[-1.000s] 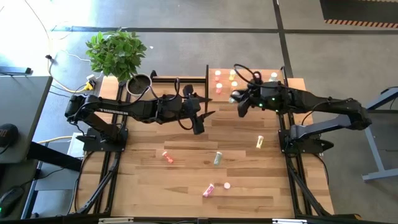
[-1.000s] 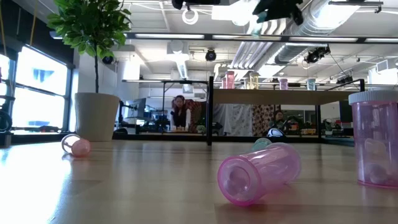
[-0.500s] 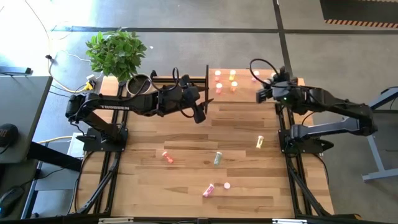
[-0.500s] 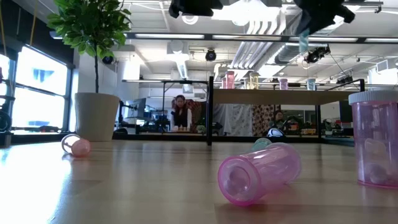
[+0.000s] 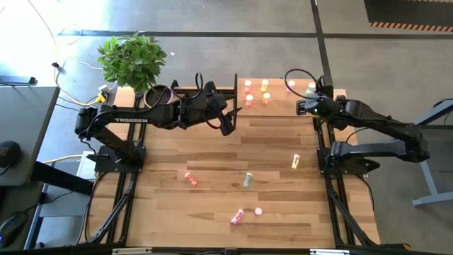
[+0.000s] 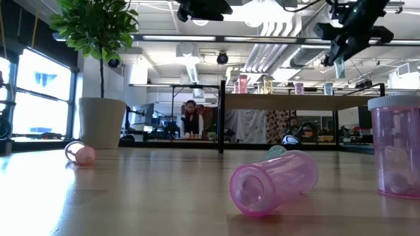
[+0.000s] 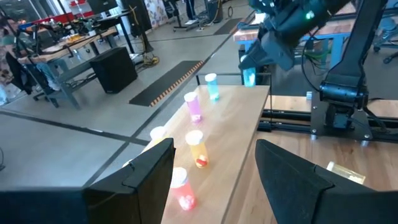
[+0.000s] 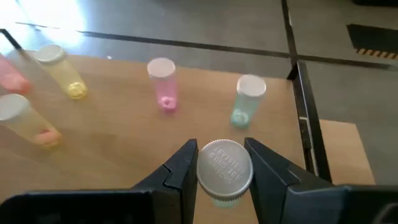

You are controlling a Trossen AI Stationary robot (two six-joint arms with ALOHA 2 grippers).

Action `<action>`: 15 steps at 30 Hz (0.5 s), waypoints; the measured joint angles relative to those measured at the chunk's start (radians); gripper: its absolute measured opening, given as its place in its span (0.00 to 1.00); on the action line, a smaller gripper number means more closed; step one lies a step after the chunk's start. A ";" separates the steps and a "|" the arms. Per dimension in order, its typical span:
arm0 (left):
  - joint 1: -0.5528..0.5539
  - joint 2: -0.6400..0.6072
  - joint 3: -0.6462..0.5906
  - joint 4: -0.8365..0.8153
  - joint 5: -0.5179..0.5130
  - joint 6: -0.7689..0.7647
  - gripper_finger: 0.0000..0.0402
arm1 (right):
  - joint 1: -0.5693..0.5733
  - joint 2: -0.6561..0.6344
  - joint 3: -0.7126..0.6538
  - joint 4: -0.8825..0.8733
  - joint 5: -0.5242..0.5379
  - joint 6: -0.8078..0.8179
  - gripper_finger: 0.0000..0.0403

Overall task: Pick and place medicine bottles onto shelf by color
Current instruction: Put the top blue medicine bottle aligned with the other blue medicine bottle on the shelf

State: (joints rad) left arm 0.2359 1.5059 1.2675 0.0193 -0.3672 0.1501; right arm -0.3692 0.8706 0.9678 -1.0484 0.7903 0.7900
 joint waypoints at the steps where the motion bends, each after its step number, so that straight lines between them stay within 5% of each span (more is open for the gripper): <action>1: 0.001 0.000 0.000 0.000 0.000 0.000 0.53 | 0.000 -0.004 -0.015 0.006 0.008 0.016 0.25; 15: 0.002 0.000 0.000 0.000 0.001 0.001 0.53 | -0.013 -0.027 -0.207 0.192 0.179 0.103 0.25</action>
State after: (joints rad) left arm 0.2382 1.5059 1.2675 0.0196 -0.3667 0.1510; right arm -0.3819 0.8433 0.7608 -0.8564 0.9691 0.8930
